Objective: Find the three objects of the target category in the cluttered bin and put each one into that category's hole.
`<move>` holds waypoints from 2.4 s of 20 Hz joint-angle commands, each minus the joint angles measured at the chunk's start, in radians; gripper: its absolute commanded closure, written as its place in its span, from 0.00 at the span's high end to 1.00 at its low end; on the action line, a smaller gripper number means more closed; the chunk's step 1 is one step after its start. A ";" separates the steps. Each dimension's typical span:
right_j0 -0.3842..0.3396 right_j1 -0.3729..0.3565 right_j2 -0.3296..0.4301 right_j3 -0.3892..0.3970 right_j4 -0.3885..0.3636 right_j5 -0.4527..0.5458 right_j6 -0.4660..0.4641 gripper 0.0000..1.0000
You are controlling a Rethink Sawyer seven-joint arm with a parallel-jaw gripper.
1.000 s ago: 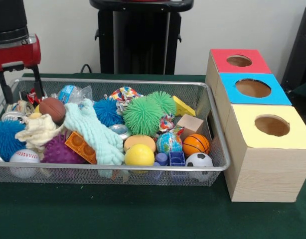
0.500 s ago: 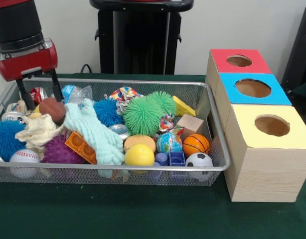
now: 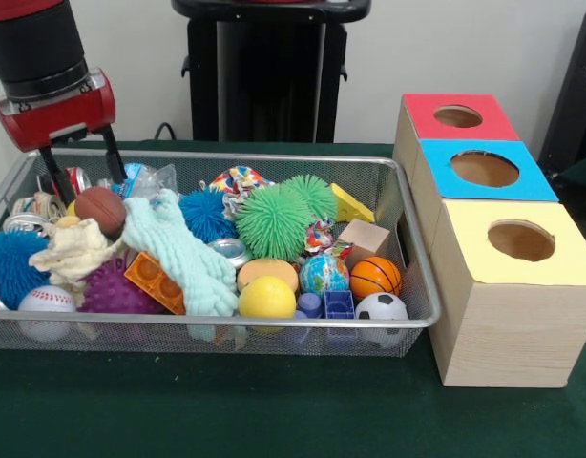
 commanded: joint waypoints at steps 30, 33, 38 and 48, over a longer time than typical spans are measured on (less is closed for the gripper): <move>0.099 0.095 -0.074 0.022 -0.215 -0.024 -0.159 1.00; 0.116 0.059 -0.093 0.018 -0.239 0.011 -0.195 1.00; 0.113 0.015 -0.095 0.025 -0.227 0.025 -0.209 1.00; 0.072 0.073 -0.096 0.042 -0.243 -0.030 -0.263 1.00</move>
